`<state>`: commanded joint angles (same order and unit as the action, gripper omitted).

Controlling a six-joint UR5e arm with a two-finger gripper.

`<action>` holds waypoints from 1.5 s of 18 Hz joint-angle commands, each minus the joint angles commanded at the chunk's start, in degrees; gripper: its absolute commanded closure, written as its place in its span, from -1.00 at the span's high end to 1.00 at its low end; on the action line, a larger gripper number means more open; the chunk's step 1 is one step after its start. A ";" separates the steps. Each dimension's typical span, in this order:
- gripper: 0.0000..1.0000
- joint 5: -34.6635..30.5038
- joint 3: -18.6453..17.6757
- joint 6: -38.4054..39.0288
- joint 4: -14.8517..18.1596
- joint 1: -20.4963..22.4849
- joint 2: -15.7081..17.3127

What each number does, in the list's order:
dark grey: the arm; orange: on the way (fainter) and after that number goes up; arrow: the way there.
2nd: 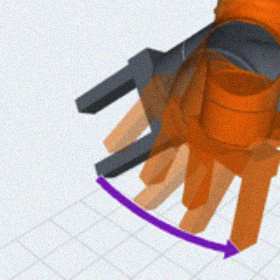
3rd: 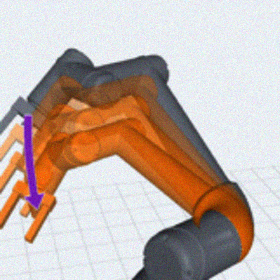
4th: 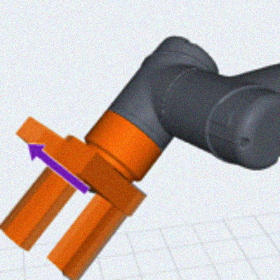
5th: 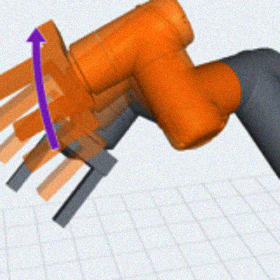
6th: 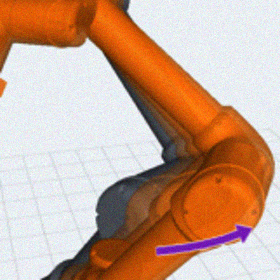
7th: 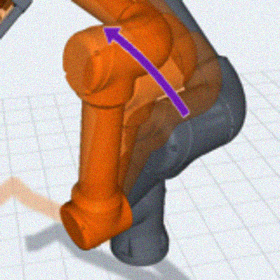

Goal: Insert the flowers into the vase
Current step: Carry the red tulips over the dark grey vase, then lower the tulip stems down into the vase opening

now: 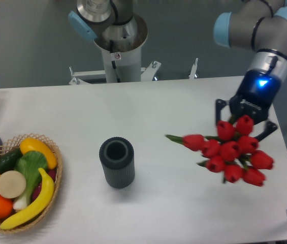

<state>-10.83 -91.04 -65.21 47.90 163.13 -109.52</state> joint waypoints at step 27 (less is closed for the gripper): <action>-0.26 6.79 -13.81 -2.11 0.09 -10.64 8.18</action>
<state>-4.04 -104.85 -67.32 47.99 152.49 -101.34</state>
